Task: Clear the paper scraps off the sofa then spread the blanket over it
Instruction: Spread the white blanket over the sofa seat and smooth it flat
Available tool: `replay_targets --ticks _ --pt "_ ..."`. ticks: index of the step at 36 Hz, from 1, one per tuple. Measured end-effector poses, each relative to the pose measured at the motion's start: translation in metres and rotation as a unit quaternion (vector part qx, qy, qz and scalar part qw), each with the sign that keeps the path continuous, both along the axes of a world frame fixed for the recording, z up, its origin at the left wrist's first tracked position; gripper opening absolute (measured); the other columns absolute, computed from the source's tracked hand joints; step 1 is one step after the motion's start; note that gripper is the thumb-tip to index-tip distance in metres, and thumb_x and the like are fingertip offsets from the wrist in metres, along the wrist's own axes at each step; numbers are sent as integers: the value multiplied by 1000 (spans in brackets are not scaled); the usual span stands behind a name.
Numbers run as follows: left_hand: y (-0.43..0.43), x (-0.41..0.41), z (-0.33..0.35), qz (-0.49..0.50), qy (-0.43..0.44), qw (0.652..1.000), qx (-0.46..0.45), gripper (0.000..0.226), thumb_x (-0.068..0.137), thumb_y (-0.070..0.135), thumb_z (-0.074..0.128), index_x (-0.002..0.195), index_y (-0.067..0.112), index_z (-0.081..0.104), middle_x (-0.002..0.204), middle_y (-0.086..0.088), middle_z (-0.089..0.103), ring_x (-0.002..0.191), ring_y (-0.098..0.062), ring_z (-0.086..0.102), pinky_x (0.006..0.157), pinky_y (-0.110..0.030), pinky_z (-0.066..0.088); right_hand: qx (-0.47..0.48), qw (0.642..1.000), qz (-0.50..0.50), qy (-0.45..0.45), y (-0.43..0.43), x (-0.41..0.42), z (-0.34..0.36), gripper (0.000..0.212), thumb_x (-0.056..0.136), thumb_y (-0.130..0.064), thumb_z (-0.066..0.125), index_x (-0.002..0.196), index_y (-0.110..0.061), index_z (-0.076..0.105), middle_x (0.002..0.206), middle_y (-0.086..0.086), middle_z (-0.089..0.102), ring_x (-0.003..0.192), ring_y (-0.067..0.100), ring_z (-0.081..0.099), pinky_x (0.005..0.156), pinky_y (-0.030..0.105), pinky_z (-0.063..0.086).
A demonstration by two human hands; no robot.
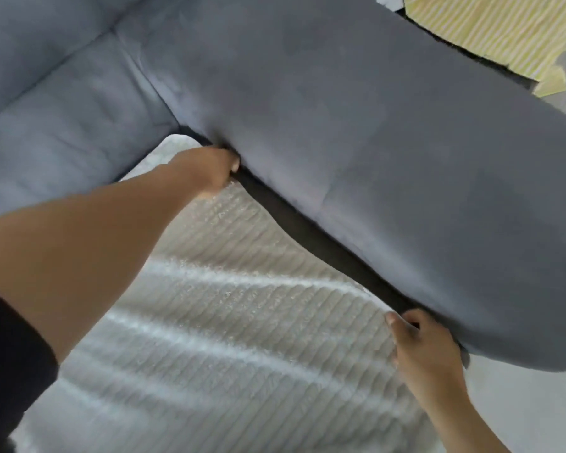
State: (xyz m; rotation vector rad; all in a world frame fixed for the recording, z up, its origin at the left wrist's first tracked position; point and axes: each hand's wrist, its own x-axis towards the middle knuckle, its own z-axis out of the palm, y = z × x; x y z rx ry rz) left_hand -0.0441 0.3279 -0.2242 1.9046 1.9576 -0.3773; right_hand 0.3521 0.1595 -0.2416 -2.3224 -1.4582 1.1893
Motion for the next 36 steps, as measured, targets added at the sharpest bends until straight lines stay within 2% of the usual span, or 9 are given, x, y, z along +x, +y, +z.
replay_targets --ticks 5,11,15,19,22,26,29,33,36 --pt "-6 -2 4 -21 3 1000 -12 18 96 12 58 113 11 56 117 -14 60 101 -38 61 87 -47 50 18 999 -22 24 -6 1 -4 32 96 -29 63 68 -18 53 56 1 58 62 26 59 59 40 42" --pt "-17 4 -2 -22 63 997 -31 12 94 14 50 104 20 47 98 -7 62 81 -33 57 74 -45 51 42 997 -66 15 -12 -1 -9 27 98 -35 61 74 -25 53 62 -7 59 64 21 57 64 39 46" --pt "-17 10 -14 77 67 989 111 21 95 14 50 116 14 52 104 -14 65 88 -41 64 66 -44 46 84 986 -134 -47 -15 -2 -9 22 97 -38 61 77 -28 59 68 -16 58 70 7 53 66 32 37" --pt "-12 30 -28 143 66 981 116 24 94 25 52 114 12 52 93 -15 64 90 -42 65 64 -44 45 35 984 -164 -69 -5 -1 -12 20 97 -47 59 96 -32 72 94 -6 71 98 27 61 75 35 38" --pt "-12 39 -33 176 67 975 121 27 91 29 51 112 11 54 99 -18 66 91 -44 65 66 -47 46 16 989 -136 -63 1 1 -8 23 95 -51 61 98 -32 73 88 -7 66 100 27 61 74 34 36" --pt "-33 63 -22 212 11 963 167 39 92 34 57 122 11 49 116 -23 58 103 -49 59 75 -55 49 -32 997 -52 -48 -10 24 1 21 93 -58 56 103 -41 63 100 -11 63 105 19 59 74 35 44" --pt "-72 102 -15 106 -17 975 193 38 99 33 56 128 10 54 115 -24 56 102 -49 58 76 -56 51 -66 996 -54 0 -22 55 5 15 95 -45 61 94 -31 61 92 -8 64 87 18 64 67 34 49" --pt "-112 159 -9 -37 -91 988 119 35 103 27 52 133 14 65 118 -15 67 102 -43 65 81 -50 55 -151 974 -118 119 -36 99 7 21 95 -28 65 77 -19 59 49 -8 51 39 10 45 40 25 38" --pt "-114 189 -5 -72 -93 988 97 35 102 25 52 134 20 63 117 -8 71 101 -37 68 81 -44 54 -152 971 -127 133 -47 118 7 28 98 -31 64 75 -15 62 46 -5 47 37 8 39 40 22 35"
